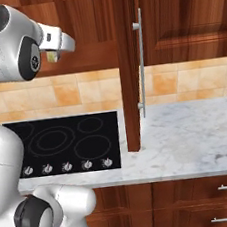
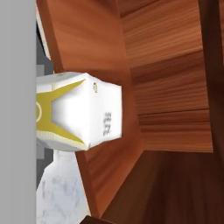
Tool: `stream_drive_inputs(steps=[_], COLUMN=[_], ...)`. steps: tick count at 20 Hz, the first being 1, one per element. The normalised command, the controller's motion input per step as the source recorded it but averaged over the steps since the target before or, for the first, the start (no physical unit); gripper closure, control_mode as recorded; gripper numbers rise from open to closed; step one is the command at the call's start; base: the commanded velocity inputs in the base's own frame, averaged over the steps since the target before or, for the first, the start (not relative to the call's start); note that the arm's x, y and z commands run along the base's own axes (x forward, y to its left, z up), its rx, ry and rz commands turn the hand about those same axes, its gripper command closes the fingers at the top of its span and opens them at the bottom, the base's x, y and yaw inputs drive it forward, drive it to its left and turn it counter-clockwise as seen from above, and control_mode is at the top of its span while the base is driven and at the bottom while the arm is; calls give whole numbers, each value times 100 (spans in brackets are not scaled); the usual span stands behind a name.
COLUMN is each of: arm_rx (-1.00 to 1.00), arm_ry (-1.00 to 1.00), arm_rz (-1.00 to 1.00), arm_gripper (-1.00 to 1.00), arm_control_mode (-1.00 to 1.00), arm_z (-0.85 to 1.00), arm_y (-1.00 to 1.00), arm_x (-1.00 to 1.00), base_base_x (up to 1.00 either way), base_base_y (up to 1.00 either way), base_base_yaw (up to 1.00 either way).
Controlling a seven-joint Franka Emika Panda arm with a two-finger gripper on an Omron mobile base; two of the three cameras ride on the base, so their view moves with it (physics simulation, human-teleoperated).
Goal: Pick the water bottle, boxed drink from the counter and place them in the open cabinet.
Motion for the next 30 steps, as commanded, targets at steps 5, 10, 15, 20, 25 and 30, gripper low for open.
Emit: stream_drive_inputs(steps=[5,10,15,20,25,30], arm_rx=[0,0,-1,-1,-1,-1], arm_ry=[3,0,0,0,3,2], arm_rz=[0,0,0,0,0,0], arm_gripper=[100,100,100,100,100,100], arm_control_mode=[-100,-100,-100,-100,-100,-100], arm_z=[0,0,0,-1,-1,-10], arm_y=[-8,-14,-16,-16,-15,-8], arm_x=[41,22,27,33,37,28], base_base_x=[0,0,0,0,0,0], base_base_y=[0,0,0,0,0,0], base_base_yaw=[0,0,0,0,0,0])
